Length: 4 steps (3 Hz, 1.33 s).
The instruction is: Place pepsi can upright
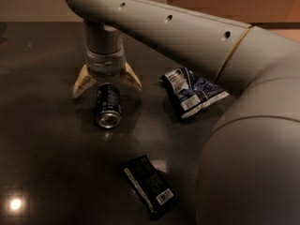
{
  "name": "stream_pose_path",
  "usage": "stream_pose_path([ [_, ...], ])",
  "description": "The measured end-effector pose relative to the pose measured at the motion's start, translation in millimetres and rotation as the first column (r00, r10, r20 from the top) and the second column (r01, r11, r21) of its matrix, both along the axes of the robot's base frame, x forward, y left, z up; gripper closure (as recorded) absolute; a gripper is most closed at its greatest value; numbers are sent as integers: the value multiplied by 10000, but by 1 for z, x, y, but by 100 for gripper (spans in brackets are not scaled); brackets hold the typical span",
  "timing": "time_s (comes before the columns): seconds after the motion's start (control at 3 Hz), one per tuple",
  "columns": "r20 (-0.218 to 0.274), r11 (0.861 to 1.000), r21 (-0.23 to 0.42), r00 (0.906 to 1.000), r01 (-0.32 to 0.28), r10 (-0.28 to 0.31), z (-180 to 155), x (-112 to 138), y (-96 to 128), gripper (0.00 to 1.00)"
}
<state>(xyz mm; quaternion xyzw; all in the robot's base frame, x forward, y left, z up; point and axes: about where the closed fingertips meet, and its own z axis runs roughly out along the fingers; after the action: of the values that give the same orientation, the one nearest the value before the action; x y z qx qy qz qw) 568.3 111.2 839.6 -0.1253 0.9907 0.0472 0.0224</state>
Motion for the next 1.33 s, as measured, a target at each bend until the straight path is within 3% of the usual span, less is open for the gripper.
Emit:
stream_pose_path([
  [0.33, -109, 9995, -183, 9996, 241, -243, -3, -6, 1, 17],
  [1.0, 49, 9992, -379, 9999, 133, -132, 7, -15, 10, 64],
  [1.33, 725, 9982, -323, 9960, -498, 520, 16, -18, 18, 87],
])
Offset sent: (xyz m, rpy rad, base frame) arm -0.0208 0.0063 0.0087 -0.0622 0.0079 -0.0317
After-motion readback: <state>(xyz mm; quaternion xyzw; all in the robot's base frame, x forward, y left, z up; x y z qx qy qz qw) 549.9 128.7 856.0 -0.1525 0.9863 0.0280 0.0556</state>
